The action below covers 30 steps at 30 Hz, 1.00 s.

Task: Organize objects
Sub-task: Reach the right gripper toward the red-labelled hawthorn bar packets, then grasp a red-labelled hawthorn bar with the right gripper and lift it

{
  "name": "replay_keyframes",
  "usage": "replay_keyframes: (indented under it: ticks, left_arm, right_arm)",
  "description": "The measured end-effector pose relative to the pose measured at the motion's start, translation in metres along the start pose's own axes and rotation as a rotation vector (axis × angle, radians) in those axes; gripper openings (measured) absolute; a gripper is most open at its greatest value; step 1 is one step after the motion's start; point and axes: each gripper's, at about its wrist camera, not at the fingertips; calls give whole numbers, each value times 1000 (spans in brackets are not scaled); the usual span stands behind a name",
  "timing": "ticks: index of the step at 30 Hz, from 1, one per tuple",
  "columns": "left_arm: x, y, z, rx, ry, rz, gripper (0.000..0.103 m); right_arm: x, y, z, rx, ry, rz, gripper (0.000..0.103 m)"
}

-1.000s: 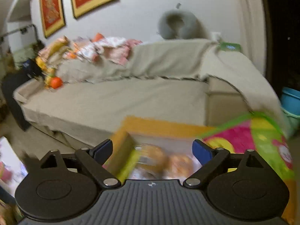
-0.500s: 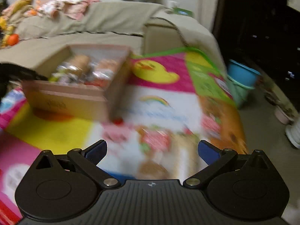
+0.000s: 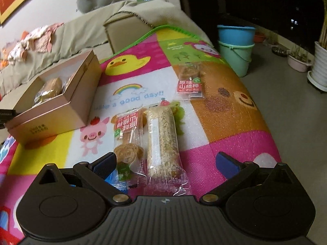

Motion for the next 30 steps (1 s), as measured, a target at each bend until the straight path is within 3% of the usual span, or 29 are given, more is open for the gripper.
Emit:
replay_keyframes:
  ticks: [11, 14, 18, 21, 24, 30]
  left_arm:
    - [0, 0, 0, 0, 1, 1, 14]
    - [0, 0, 0, 0, 1, 0, 14]
    - [0, 0, 0, 0, 1, 0, 14]
    - [0, 0, 0, 0, 1, 0, 14]
    - [0, 1, 0, 1, 0, -1, 14]
    - [0, 2, -1, 2, 1, -2, 15]
  right_arm:
    - [5, -3, 15, 78, 81, 7, 103]
    - [11, 8, 18, 16, 89, -13, 103]
    - [49, 22, 13, -77, 282, -77, 101]
    - [75, 29, 7, -104, 389, -34, 84]
    - [82, 21, 10, -49, 345, 72, 80]
    - [75, -4, 10, 17, 305, 5, 80]
Point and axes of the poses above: each gripper's, at about its wrist camera, not at the fingertips, and y roughly against the way its jaws point, x to its left, z to its top, and after that the axes turned 3 degrees about y, right-handed
